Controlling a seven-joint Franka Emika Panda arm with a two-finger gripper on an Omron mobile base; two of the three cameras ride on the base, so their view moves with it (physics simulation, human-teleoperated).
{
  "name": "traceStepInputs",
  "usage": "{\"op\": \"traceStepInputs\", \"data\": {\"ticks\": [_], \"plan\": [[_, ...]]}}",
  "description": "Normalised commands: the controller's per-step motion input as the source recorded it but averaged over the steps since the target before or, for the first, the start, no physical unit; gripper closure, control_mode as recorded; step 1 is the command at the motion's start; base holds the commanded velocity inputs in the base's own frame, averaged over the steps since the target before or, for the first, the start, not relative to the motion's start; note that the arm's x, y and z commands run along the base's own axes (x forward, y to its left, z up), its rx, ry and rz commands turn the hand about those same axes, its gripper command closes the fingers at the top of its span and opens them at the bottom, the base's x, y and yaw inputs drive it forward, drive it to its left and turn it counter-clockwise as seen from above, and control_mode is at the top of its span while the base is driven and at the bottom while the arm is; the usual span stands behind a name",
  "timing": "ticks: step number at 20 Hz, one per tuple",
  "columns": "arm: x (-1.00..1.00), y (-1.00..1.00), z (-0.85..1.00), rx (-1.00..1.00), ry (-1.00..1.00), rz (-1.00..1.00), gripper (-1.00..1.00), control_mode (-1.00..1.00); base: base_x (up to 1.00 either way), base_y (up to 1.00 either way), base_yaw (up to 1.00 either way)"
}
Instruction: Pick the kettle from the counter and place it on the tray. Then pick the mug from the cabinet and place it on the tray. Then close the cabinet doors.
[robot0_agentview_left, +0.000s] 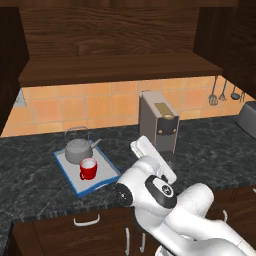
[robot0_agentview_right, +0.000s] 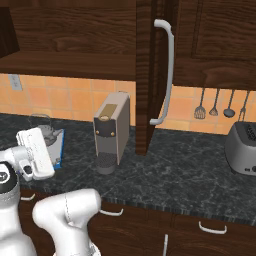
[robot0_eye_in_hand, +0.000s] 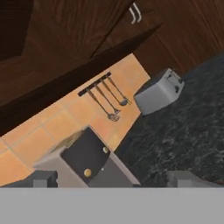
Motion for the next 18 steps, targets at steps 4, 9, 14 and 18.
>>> {"op": "traceStepInputs", "data": {"ticks": [4, 9, 14, 18], "plan": [[-0.46, -1.0, 0.0, 0.24, -0.32, 0.24, -1.0, -1.0, 0.0, 0.0, 0.0], [-0.67, -1.0, -0.11, 0.31, -0.36, 0.23, -1.0, -1.0, 0.0, 0.0, 0.0], [-0.53, -1.0, -0.11, 0.31, -0.34, 0.22, -1.0, -1.0, 0.0, 0.0, 0.0], [-0.42, -1.0, -0.15, 0.25, -0.27, 0.16, -1.0, -1.0, 0.0, 0.0, 0.0]]}}
